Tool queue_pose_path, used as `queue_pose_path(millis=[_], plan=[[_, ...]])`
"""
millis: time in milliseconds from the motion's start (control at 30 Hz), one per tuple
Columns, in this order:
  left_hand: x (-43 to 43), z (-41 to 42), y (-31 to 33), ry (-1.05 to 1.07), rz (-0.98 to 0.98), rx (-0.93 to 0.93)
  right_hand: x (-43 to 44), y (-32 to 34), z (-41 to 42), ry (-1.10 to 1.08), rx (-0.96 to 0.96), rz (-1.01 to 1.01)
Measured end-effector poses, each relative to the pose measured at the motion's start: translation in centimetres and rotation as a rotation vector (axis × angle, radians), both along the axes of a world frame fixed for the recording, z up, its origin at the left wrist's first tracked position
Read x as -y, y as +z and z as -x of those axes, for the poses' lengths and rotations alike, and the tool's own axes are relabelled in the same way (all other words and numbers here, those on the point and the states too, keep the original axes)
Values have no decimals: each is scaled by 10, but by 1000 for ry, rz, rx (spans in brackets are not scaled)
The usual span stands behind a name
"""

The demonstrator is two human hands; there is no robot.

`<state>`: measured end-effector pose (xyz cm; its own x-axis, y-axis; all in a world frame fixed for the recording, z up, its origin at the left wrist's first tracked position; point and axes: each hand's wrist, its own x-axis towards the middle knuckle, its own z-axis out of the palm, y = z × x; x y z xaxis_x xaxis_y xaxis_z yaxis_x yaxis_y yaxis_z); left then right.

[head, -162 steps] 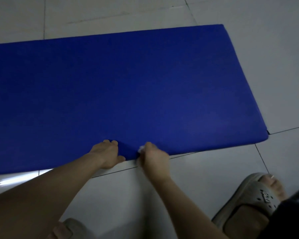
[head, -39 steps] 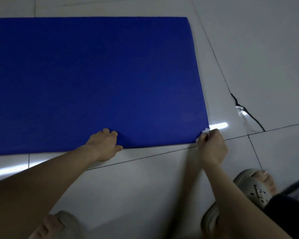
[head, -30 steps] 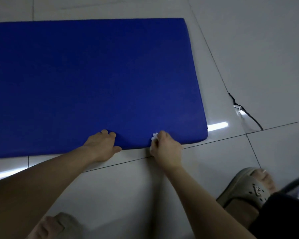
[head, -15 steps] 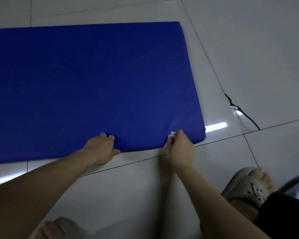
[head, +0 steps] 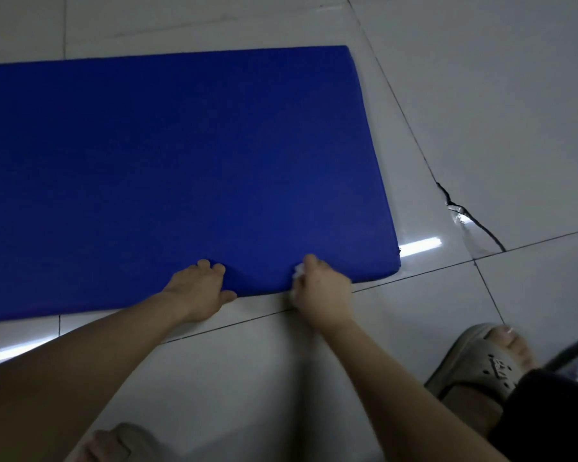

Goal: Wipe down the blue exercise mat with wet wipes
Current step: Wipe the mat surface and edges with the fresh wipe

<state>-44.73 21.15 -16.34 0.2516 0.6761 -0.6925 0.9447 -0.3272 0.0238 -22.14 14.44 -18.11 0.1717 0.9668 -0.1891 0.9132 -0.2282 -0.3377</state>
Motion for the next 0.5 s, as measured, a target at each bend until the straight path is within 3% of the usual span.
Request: queue_pose_path(millis=[167,300,400,500], plan=[[0,0,-1,14,17,3,13,6,-97,-355,73,11],[-1,0,-1,18,12,1,12,-4,-71,-519,-14,24],[0,0,-1,30,22,-2,13,-9,-37,-484,-108,20],[0,-1,2,38,43,-8,5,1,-10,-289,-187,98]])
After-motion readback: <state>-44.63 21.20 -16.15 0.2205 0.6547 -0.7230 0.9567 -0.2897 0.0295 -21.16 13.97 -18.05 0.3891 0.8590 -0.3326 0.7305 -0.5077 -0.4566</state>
